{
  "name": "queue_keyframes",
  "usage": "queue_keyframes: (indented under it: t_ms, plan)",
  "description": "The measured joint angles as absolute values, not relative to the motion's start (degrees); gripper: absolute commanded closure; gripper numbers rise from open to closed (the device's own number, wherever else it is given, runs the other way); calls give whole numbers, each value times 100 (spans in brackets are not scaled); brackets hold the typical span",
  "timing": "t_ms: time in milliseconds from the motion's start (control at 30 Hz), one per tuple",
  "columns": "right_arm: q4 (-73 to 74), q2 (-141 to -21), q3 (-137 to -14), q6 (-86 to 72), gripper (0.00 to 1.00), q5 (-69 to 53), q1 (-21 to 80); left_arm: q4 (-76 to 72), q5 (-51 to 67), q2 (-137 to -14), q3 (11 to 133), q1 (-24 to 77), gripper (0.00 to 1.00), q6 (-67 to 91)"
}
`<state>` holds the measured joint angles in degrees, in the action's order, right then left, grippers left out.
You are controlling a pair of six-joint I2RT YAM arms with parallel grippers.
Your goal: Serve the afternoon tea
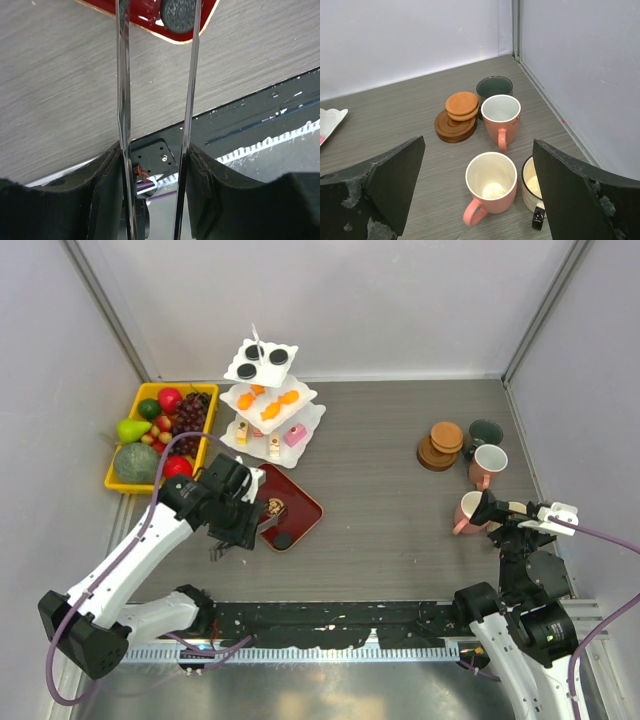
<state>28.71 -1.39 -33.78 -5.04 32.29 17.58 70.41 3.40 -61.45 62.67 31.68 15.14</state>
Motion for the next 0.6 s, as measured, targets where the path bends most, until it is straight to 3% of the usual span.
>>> queue_keyframes:
  t_ms: [600]
  plan:
    - [2871, -139, -3378, -504, 5, 3229, 1758, 6997, 373, -6418, 5693, 3822, 44, 1892]
